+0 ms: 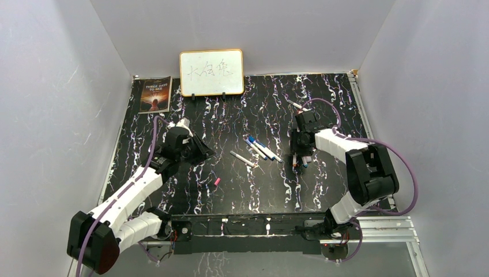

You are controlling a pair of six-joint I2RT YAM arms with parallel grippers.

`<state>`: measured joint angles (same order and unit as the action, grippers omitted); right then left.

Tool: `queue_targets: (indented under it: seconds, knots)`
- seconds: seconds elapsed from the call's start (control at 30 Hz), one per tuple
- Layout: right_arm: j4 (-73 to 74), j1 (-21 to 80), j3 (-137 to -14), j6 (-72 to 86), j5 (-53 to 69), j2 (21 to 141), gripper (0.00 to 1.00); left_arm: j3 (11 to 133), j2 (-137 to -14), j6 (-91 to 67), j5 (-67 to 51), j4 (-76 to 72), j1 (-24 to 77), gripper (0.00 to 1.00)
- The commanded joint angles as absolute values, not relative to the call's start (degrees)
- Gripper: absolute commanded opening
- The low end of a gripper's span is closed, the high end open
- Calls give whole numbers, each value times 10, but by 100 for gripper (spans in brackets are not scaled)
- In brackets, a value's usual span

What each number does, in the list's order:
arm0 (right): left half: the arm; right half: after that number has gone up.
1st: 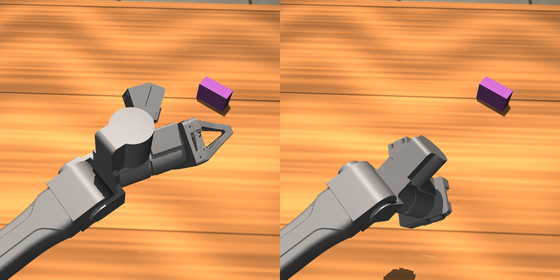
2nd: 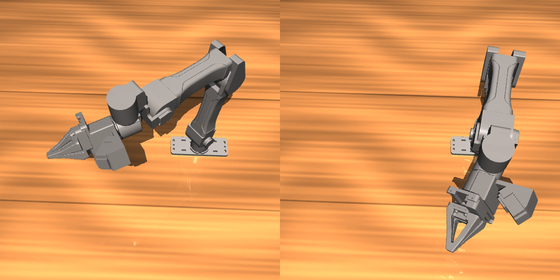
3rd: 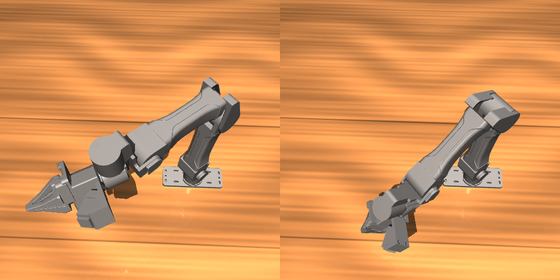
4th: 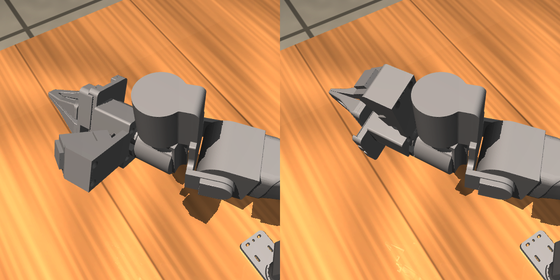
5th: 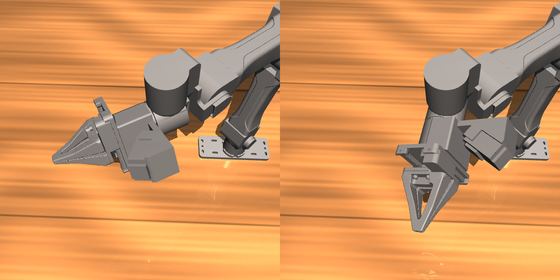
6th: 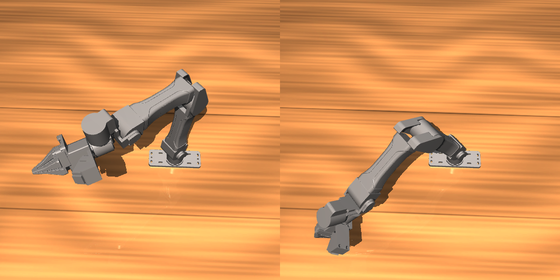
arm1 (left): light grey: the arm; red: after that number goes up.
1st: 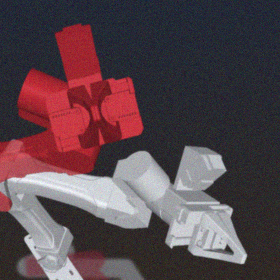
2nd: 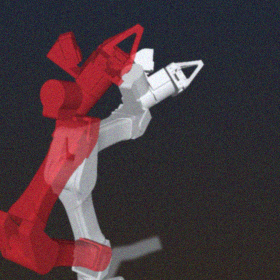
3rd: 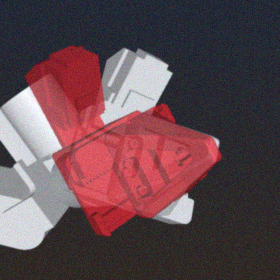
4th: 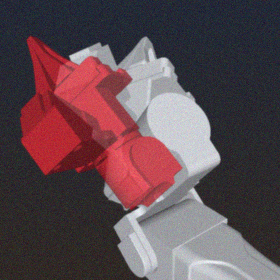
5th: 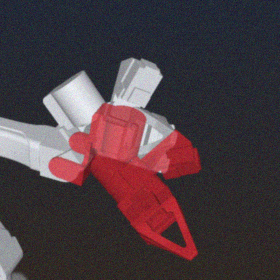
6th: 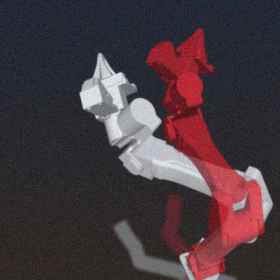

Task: Open the pen caps

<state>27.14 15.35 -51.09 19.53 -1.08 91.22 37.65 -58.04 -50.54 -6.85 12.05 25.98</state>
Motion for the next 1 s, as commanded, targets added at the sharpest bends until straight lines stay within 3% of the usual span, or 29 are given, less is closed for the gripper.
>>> queue_targets:
  seconds: [0.0,0.13,0.37,0.63,0.97]
  knots:
    - [279,152,-522,197,0,868,43,385,-597,-492,-61,137,257,0]
    - [293,152,-535,205,25,842,53,402,-636,-462,-21,172,258,0]
    - [301,153,-544,207,66,805,60,432,-708,-404,59,230,257,1]
    - [293,156,-535,207,96,795,63,457,-779,-370,93,251,258,6]
    - [282,158,-527,207,105,804,63,452,-807,-361,92,255,258,20]
